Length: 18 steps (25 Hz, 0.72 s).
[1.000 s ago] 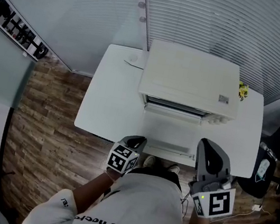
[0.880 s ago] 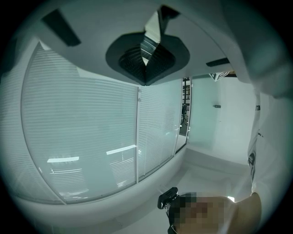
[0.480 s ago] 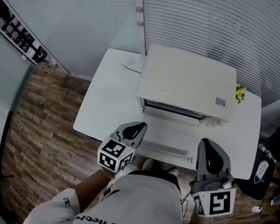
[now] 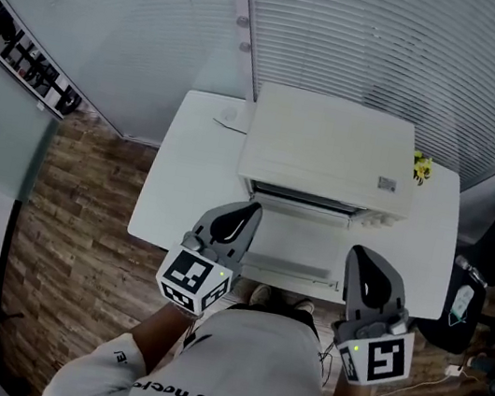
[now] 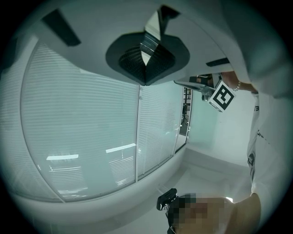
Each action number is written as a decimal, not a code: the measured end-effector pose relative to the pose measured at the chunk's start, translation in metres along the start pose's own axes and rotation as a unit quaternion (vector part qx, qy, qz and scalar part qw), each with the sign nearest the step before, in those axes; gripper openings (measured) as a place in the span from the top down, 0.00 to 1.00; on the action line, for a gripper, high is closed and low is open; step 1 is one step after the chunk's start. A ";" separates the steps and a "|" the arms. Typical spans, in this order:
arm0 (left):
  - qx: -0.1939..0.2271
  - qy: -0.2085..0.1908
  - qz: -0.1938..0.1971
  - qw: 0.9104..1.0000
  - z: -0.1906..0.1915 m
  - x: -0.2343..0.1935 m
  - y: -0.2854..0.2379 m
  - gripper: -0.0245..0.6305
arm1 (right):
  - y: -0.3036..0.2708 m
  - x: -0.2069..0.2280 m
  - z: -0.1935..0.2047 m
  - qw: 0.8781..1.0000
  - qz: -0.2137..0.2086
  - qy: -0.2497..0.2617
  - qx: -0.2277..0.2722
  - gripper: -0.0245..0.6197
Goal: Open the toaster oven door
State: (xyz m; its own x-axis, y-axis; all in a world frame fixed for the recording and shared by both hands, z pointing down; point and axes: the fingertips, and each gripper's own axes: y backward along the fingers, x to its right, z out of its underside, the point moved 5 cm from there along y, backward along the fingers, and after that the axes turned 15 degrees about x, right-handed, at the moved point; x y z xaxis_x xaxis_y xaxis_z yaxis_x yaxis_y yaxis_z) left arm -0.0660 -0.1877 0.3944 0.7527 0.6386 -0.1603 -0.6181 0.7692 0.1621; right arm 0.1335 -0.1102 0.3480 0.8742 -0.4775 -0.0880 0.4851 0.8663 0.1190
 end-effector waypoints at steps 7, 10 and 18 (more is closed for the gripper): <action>0.049 -0.015 0.009 0.999 -0.037 0.009 -0.004 0.93 | 0.000 0.002 -0.002 1.000 0.004 0.003 0.002 0.95; 0.061 -0.021 0.013 0.998 -0.049 0.013 -0.004 0.93 | 0.000 0.002 -0.002 1.000 0.004 0.003 0.003 0.95; 0.096 -0.027 0.026 0.995 -0.077 0.022 -0.003 0.93 | 0.000 0.001 -0.011 1.000 0.003 0.005 0.012 0.95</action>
State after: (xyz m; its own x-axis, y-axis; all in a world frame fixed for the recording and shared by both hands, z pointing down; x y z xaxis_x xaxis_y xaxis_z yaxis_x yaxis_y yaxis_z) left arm -0.0652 -0.1738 0.3151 0.7353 0.6710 -0.0956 -0.6055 0.7137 0.3520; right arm 0.1345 -0.1087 0.3367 0.8771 -0.4702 -0.0976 0.4800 0.8654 0.1439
